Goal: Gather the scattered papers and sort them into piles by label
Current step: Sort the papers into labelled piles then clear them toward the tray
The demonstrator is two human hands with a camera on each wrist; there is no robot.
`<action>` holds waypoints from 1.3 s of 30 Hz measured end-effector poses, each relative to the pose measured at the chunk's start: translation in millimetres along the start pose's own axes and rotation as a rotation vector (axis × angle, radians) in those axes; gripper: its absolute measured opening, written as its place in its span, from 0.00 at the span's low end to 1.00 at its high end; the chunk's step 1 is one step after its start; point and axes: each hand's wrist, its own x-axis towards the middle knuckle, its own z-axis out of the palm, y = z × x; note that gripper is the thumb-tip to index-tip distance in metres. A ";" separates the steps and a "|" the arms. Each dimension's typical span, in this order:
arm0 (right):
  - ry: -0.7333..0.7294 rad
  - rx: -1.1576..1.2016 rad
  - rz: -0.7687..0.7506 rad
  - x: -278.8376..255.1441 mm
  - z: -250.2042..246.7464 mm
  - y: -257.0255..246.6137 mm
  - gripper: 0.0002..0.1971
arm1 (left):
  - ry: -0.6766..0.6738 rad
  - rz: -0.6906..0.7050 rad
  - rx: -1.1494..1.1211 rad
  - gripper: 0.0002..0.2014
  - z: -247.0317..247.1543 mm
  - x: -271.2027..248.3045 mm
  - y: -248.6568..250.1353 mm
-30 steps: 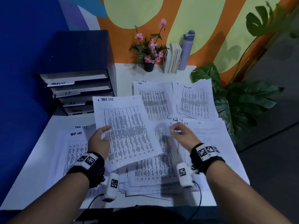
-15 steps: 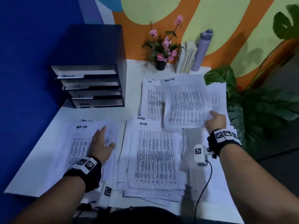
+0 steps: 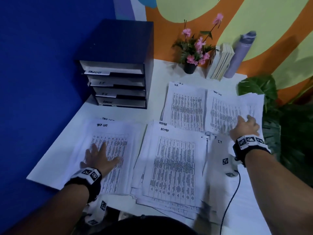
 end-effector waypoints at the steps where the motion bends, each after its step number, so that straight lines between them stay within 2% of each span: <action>1: -0.014 0.039 -0.081 -11.0 5.5 -13.8 0.30 | 0.001 -0.009 0.016 0.49 -0.2 -0.4 -2.6; 3: -0.100 0.168 -0.248 -41.4 20.1 -44.0 0.25 | -0.022 -0.008 0.048 0.48 0.4 -1.0 -7.8; 5: -0.295 0.328 -0.331 -83.6 37.7 -72.5 0.25 | -0.057 0.007 0.065 0.47 1.9 -1.5 -12.5; 7: -0.503 0.420 -0.360 -126.4 56.5 -95.9 0.28 | -0.088 0.035 0.092 0.47 5.0 -3.1 -16.7; 9: -0.646 0.413 -0.392 -159.5 76.0 -115.3 0.28 | -0.104 0.081 0.127 0.46 9.5 -6.5 -21.2; 12: -0.768 0.401 -0.389 -194.2 104.7 -137.8 0.24 | -0.114 0.171 0.181 0.44 12.4 -14.9 -26.6; 16: -0.730 0.378 -0.393 -219.2 128.8 -159.3 0.16 | -0.113 0.294 0.216 0.39 9.1 -20.1 -33.6; 20: -0.663 0.329 -0.351 -227.3 140.7 -175.1 0.12 | -0.039 0.366 0.102 0.35 -4.4 -8.0 -46.9; 23: -0.579 0.339 -0.325 -224.1 147.2 -181.3 0.17 | 0.060 0.229 -0.072 0.36 -17.2 8.7 -59.0; 27: -0.496 0.459 -0.236 -222.5 148.4 -177.9 0.06 | 0.057 0.078 -0.281 0.37 -34.4 24.7 -67.8; 29: -0.501 0.547 -0.184 -223.5 147.0 -173.5 0.08 | 0.017 0.037 -0.433 0.30 -41.0 29.0 -68.6; 32: -0.509 0.668 -0.128 -221.7 147.4 -169.0 0.08 | 0.026 0.058 -0.446 0.08 -45.4 35.7 -70.6; 39: -0.519 0.749 0.005 -217.2 161.4 -159.7 0.10 | 0.050 0.118 -0.549 0.03 -53.6 39.3 -72.3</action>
